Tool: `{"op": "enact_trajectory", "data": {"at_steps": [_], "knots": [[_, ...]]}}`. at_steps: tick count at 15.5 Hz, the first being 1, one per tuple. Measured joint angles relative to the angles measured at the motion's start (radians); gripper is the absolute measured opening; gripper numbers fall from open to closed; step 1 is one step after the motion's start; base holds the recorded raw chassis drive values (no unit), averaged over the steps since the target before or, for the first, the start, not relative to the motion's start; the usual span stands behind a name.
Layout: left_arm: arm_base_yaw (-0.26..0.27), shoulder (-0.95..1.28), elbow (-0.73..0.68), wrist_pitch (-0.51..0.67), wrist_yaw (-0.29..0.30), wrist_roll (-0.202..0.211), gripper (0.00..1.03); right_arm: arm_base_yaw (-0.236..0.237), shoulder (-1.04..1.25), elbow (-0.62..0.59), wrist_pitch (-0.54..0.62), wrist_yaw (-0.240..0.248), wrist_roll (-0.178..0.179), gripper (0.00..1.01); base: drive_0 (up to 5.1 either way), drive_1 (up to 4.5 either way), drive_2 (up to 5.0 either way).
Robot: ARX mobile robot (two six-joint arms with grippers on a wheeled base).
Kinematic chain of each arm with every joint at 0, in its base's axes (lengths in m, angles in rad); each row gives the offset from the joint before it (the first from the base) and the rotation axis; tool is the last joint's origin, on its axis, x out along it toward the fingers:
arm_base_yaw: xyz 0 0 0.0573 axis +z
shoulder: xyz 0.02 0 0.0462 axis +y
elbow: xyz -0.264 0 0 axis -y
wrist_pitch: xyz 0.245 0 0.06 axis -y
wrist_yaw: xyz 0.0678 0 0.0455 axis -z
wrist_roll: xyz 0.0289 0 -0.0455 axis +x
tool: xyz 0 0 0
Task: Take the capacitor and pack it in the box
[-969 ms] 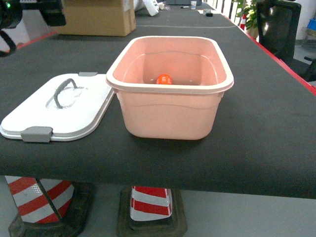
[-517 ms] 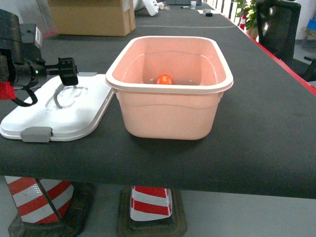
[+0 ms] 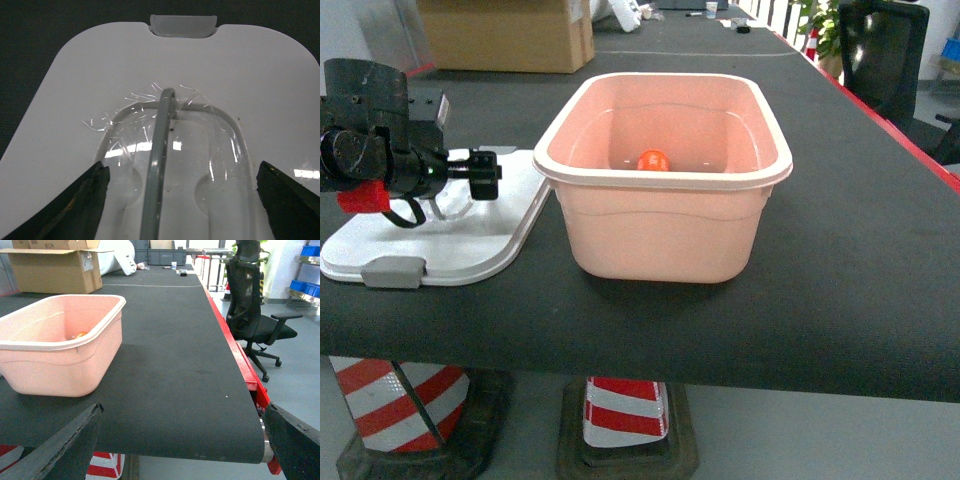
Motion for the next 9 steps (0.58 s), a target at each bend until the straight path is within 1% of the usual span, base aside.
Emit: {"op": "enact_trajectory", "data": {"at_steps": [1,2,3,4,6,9], "knots": [[-0.005,0.003,0.001,0.000,-0.001,0.003,0.74,0.000,0.000,0.000,0.000,0.000,0.000,0.98,0.0,0.00,0.0],[-0.004,0.005,0.001,-0.009,-0.001,0.003,0.51,0.000,0.000,0.000,0.000,0.000,0.000,0.98,0.0,0.00,0.0],[0.002,0.005,0.002,-0.016,-0.003,0.000,0.15,0.000,0.000,0.000,0.000,0.000,0.000,0.98,0.0,0.00,0.0],[0.006,0.005,0.000,-0.006,-0.004,-0.004,0.02,0.000,0.000,0.000,0.000,0.000,0.000,0.98,0.0,0.00,0.0],[0.013,0.000,0.000,-0.013,-0.010,-0.023,0.02,0.000,0.000,0.000,0.000,0.000,0.000,0.98,0.0,0.00,0.0],[0.014,-0.014,0.001,-0.030,-0.010,-0.028,0.02,0.000,0.000,0.000,0.000,0.000,0.000,0.98,0.0,0.00,0.0]]}}
